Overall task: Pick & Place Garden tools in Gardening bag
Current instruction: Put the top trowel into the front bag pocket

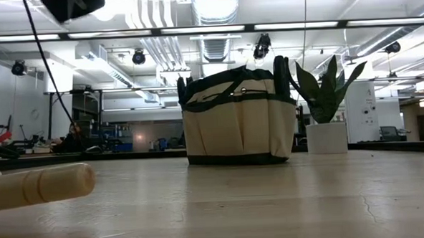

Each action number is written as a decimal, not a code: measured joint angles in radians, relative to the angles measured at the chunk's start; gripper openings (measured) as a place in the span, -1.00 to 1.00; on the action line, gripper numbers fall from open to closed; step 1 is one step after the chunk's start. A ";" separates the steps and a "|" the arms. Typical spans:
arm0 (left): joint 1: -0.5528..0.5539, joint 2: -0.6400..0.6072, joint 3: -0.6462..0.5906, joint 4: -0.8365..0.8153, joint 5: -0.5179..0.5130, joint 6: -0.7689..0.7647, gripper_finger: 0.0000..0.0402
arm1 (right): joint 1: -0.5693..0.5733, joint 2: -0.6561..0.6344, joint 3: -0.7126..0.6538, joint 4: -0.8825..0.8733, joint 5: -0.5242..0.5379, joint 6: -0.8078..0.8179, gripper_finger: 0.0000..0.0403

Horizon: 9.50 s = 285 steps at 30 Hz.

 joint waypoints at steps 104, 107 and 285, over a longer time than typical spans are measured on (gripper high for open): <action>-0.043 0.212 -0.378 0.394 0.087 0.382 -0.05 | 0.065 -0.001 0.022 -0.028 0.009 0.115 -0.59; -0.043 0.212 -0.410 0.426 0.082 0.400 -0.05 | 0.065 -0.001 0.022 -0.028 0.010 0.121 -0.60; 0.094 -0.654 -0.393 0.905 -0.581 -0.215 -0.29 | -0.010 0.219 0.660 -0.981 -0.273 0.274 -0.96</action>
